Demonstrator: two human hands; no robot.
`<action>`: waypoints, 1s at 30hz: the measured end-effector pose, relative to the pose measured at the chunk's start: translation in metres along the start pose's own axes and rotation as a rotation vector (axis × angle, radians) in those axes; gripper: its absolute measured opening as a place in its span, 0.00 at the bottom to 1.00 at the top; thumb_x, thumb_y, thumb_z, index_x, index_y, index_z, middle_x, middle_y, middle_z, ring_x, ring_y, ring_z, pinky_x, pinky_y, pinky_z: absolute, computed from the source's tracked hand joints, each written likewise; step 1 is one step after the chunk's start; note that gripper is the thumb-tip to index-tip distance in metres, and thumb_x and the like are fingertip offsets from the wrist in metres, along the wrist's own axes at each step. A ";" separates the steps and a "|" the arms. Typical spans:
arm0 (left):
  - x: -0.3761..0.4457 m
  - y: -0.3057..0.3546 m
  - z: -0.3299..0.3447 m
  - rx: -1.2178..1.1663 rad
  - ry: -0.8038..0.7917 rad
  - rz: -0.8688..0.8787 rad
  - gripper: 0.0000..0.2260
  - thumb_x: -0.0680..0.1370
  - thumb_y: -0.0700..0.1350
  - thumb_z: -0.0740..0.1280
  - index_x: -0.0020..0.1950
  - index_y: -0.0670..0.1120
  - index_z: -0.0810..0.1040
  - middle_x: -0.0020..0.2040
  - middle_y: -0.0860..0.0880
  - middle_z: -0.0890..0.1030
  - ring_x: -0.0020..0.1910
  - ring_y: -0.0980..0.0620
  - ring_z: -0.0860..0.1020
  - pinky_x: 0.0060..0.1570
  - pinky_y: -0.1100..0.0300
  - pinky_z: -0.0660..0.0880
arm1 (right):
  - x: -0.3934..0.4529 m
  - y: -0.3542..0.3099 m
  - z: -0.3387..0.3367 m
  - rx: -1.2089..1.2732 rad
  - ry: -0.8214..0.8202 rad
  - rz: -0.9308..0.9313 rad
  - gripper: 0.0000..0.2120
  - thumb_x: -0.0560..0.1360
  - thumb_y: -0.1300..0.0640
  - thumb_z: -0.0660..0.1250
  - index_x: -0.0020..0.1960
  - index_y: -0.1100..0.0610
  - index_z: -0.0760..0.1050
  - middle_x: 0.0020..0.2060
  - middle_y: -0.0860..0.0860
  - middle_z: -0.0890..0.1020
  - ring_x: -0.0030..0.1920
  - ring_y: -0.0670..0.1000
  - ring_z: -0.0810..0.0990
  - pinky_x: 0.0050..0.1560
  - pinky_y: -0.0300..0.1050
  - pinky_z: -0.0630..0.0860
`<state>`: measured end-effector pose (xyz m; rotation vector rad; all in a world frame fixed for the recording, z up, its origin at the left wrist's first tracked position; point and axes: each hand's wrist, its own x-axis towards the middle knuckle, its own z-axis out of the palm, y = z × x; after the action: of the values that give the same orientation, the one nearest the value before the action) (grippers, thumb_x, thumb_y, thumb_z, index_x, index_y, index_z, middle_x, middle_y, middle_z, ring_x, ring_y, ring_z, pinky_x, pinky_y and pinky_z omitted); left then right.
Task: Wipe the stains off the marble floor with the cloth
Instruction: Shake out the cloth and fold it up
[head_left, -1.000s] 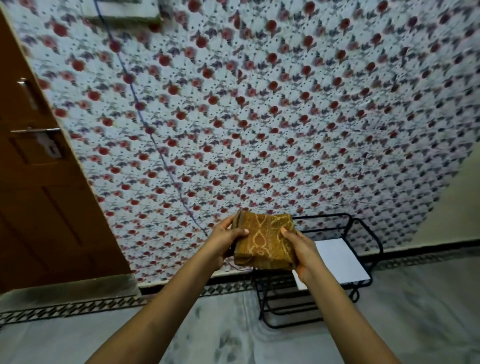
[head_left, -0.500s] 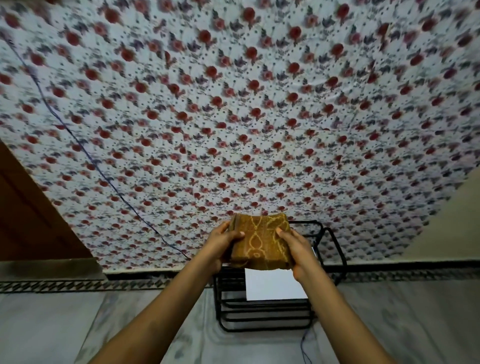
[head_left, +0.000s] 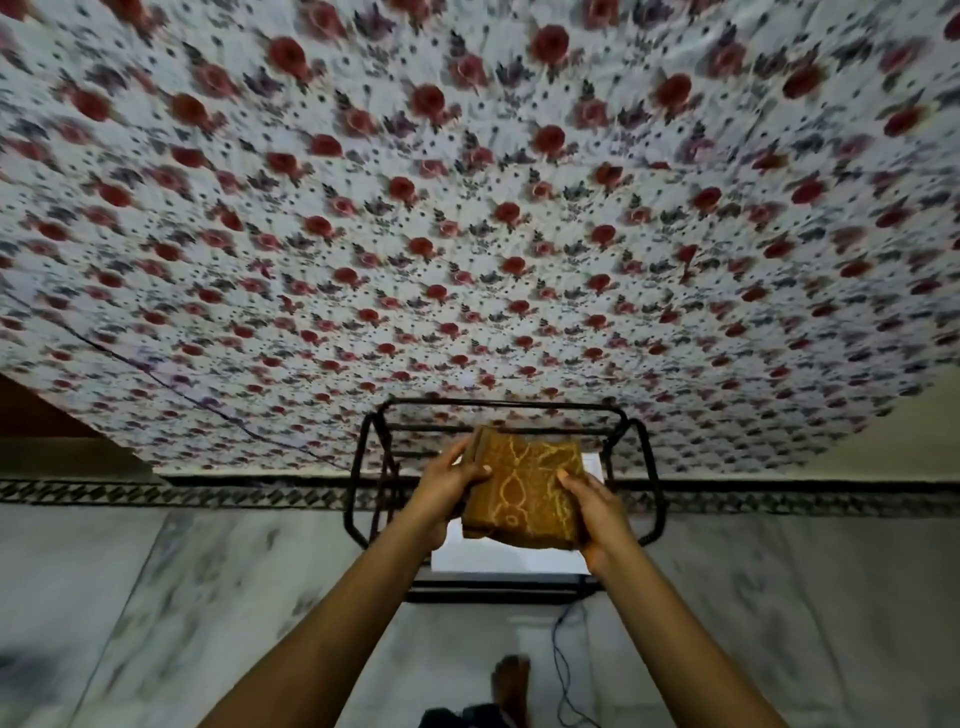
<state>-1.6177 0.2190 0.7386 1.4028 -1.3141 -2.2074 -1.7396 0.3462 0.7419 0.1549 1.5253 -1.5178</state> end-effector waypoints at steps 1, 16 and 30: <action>0.011 -0.003 0.005 0.005 0.015 -0.013 0.19 0.76 0.37 0.65 0.64 0.53 0.72 0.56 0.44 0.79 0.53 0.41 0.78 0.49 0.48 0.78 | 0.013 0.001 -0.004 -0.011 0.003 0.017 0.02 0.76 0.59 0.66 0.48 0.53 0.76 0.45 0.55 0.81 0.45 0.56 0.80 0.43 0.51 0.78; 0.231 -0.117 0.037 -0.078 0.309 -0.206 0.12 0.74 0.33 0.65 0.51 0.49 0.78 0.51 0.43 0.80 0.46 0.46 0.78 0.39 0.56 0.75 | 0.269 0.085 -0.060 -0.264 -0.018 0.223 0.14 0.76 0.61 0.65 0.62 0.56 0.74 0.58 0.56 0.78 0.56 0.57 0.77 0.54 0.54 0.77; 0.316 -0.195 0.012 0.190 0.352 -0.183 0.20 0.74 0.34 0.67 0.65 0.48 0.75 0.58 0.42 0.80 0.56 0.42 0.78 0.53 0.45 0.78 | 0.357 0.156 -0.079 -0.643 0.013 -0.016 0.19 0.73 0.58 0.70 0.63 0.60 0.73 0.57 0.57 0.79 0.58 0.57 0.77 0.59 0.55 0.75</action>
<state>-1.7413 0.1538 0.3943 1.9456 -1.3377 -1.8544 -1.8710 0.2658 0.3750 -0.2224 1.9466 -0.9717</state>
